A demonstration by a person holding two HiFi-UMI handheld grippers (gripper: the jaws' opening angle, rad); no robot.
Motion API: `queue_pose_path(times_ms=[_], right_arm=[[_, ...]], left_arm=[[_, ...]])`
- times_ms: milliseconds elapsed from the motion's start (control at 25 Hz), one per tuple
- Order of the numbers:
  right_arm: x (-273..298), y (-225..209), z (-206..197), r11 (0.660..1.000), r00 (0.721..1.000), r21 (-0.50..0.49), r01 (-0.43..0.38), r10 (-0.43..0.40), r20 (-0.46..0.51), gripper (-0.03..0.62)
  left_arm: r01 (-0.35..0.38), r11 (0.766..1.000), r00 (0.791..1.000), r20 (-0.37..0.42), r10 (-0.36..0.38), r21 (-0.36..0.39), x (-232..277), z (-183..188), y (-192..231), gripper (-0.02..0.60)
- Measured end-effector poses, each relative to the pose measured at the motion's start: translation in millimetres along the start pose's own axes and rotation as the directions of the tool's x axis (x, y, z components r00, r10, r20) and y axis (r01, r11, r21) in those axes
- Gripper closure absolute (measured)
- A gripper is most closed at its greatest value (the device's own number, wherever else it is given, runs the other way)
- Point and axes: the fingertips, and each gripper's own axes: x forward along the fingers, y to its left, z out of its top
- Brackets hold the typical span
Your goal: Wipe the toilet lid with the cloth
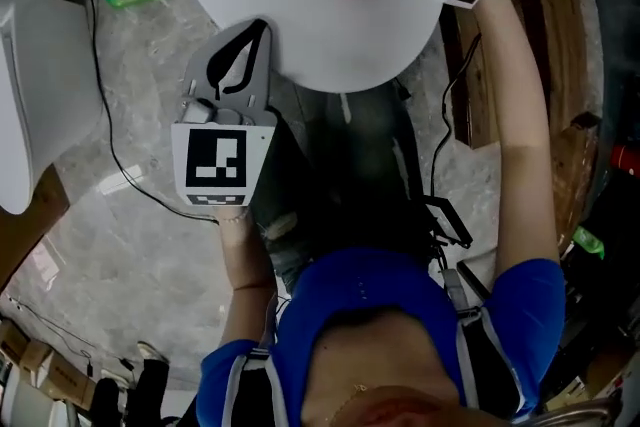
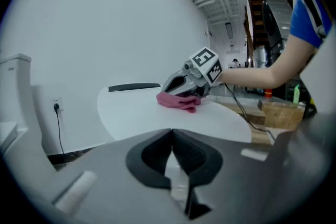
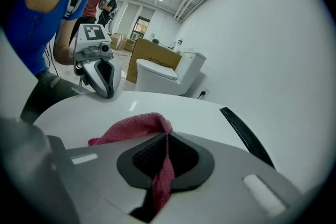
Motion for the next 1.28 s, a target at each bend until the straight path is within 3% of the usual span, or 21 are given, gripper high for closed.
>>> queue_pose_path(times_ms=[280,520,680,800,960,1080,1160,1280], right_arm=[[-2,8,1,0.999,0.999,-0.033,-0.043,0.044,0.022,0.584],[-5,3,3,0.998,0.999,-0.059,-0.034,0.035,0.023,0.585],[-4,1,-2,0.998,1.0,-0.048,-0.029,0.029,-0.002,0.585],[0,0,1,0.999,1.0,-0.045,-0.029,0.029,-0.01,0.585],[1,1,1,0.998,1.0,-0.055,-0.026,0.026,-0.013,0.585],[-2,-1,0,0.998,1.0,-0.06,-0.023,0.023,-0.002,0.585],[-7,-1,-3,0.998,1.0,-0.064,-0.016,0.016,-0.003,0.585],[-9,0,-2,0.998,1.0,-0.066,-0.012,0.012,0.002,0.585]], left_arm=[[-0.078,0.996,0.996,-0.053,0.076,-0.048,-2,-3,1,0.579],[-0.173,0.985,0.981,-0.096,0.169,-0.027,3,0,0,0.58],[-0.129,0.99,0.98,-0.164,0.117,-0.062,5,-3,1,0.58],[-0.081,0.996,0.973,-0.219,0.071,-0.035,8,5,5,0.58],[0.008,0.996,0.995,-0.103,-0.018,-0.093,22,33,5,0.58],[0.038,0.994,0.999,-0.009,-0.039,-0.098,29,58,2,0.58],[0.026,0.998,1.0,-0.001,-0.026,-0.063,32,61,-7,0.58],[0.013,1.0,0.998,-0.057,-0.014,-0.014,33,50,-17,0.58]])
